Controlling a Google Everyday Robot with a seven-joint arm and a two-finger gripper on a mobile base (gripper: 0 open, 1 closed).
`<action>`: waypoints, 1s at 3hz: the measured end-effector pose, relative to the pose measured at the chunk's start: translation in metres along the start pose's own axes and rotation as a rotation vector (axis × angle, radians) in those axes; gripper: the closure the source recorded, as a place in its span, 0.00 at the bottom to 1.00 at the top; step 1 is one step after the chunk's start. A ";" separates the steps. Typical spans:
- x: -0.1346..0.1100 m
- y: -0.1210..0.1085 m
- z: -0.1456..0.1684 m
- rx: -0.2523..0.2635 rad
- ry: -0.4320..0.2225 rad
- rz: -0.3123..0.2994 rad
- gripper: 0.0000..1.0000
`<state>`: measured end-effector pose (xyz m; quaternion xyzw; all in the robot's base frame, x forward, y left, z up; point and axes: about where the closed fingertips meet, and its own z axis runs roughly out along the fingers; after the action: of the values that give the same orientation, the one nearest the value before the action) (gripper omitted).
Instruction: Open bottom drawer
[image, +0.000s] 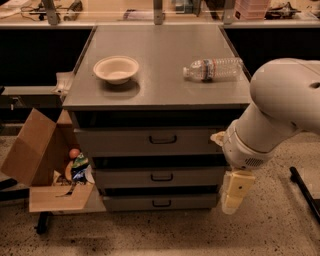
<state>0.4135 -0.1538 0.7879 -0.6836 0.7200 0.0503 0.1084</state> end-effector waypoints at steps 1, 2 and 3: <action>0.001 0.000 0.003 0.004 0.000 0.000 0.00; 0.007 -0.003 0.022 0.030 -0.002 -0.001 0.00; 0.018 -0.002 0.085 0.020 0.013 -0.009 0.00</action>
Offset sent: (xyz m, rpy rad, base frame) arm 0.0111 -0.0048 -0.0457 0.0052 -0.0602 -0.0143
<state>0.4223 -0.1532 0.7014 -0.6861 0.7180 0.0383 0.1106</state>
